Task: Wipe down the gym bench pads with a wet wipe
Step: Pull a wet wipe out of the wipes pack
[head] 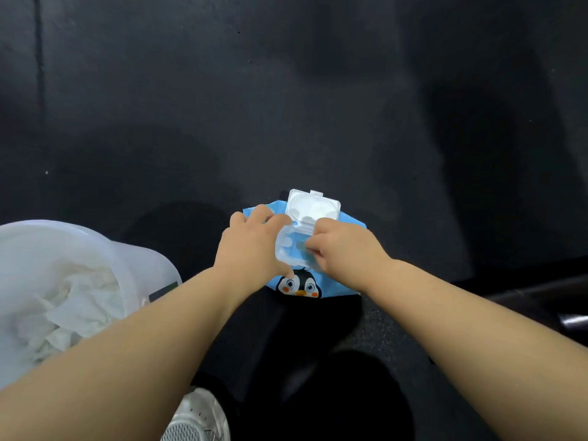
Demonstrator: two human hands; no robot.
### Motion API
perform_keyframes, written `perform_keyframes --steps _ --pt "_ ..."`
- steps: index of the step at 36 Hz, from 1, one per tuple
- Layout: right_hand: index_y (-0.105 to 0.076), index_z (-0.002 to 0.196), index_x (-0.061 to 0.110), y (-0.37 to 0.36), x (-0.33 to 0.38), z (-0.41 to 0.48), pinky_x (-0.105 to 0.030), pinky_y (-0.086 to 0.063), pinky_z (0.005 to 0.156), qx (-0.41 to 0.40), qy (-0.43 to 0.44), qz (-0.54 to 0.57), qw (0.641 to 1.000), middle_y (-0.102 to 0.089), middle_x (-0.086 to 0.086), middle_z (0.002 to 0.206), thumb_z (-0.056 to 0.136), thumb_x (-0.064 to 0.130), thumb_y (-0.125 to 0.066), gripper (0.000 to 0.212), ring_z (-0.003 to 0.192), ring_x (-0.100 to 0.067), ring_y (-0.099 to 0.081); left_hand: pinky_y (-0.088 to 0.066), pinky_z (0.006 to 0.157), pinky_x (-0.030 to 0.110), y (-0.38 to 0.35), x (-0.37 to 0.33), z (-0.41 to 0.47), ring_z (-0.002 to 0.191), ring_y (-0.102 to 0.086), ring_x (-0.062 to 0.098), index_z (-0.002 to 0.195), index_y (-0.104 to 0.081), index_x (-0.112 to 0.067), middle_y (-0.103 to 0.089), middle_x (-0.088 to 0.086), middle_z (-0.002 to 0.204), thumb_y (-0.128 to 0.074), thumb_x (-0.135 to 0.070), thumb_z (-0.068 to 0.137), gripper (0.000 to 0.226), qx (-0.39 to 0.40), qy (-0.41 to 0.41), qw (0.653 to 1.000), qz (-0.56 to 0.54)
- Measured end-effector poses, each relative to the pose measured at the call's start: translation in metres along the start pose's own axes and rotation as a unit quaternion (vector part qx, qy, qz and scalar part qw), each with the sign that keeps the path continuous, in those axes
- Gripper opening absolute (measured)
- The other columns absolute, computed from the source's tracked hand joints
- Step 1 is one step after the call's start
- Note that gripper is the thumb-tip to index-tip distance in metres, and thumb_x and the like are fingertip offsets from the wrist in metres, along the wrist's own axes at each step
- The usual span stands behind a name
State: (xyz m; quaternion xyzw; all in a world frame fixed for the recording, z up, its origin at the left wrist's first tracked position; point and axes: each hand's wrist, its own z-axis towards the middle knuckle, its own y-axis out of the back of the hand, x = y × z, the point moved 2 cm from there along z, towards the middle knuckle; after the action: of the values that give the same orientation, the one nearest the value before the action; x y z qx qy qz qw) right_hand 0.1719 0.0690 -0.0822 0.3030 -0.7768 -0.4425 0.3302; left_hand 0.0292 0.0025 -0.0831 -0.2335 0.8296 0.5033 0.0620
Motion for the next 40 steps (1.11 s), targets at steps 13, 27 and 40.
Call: perform_keyframes --steps 13,27,40 --pt "-0.056 0.055 0.004 -0.009 0.008 0.01 -0.018 -0.02 0.038 -0.007 0.066 -0.002 0.998 -0.05 -0.009 0.056 0.066 0.008 -0.065 0.015 0.039 -0.025 -0.049 -0.041 0.082 0.03 -0.007 0.009 0.002 0.1 -0.032 0.02 0.131 -0.042 -0.039 -0.038 -0.012 0.124 -0.072 -0.063 0.064 0.077 -0.015 -0.019 1.0 -0.002" --pt "-0.054 0.051 0.008 -0.015 0.001 0.013 -0.018 -0.026 0.04 -0.137 0.031 0.088 0.986 -0.048 -0.004 0.053 0.072 0.023 -0.04 0.029 0.039 -0.018 -0.038 -0.041 0.086 0.029 -0.011 0.014 0.001 0.104 -0.03 0.019 0.132 -0.041 -0.043 -0.036 -0.015 0.125 -0.069 -0.064 0.066 0.074 -0.017 -0.02 0.999 -0.035" --pt "-0.059 0.083 0.018 0.002 -0.014 -0.012 -0.022 -0.04 0.073 -0.047 -0.097 0.258 0.96 -0.052 0.01 0.086 0.087 0.017 -0.056 0.005 0.081 -0.008 -0.048 -0.042 0.086 0.031 -0.005 0.012 0.003 0.105 -0.033 0.02 0.132 -0.04 -0.042 -0.036 -0.013 0.127 -0.07 -0.062 0.067 0.074 -0.008 -0.017 1.0 -0.004"
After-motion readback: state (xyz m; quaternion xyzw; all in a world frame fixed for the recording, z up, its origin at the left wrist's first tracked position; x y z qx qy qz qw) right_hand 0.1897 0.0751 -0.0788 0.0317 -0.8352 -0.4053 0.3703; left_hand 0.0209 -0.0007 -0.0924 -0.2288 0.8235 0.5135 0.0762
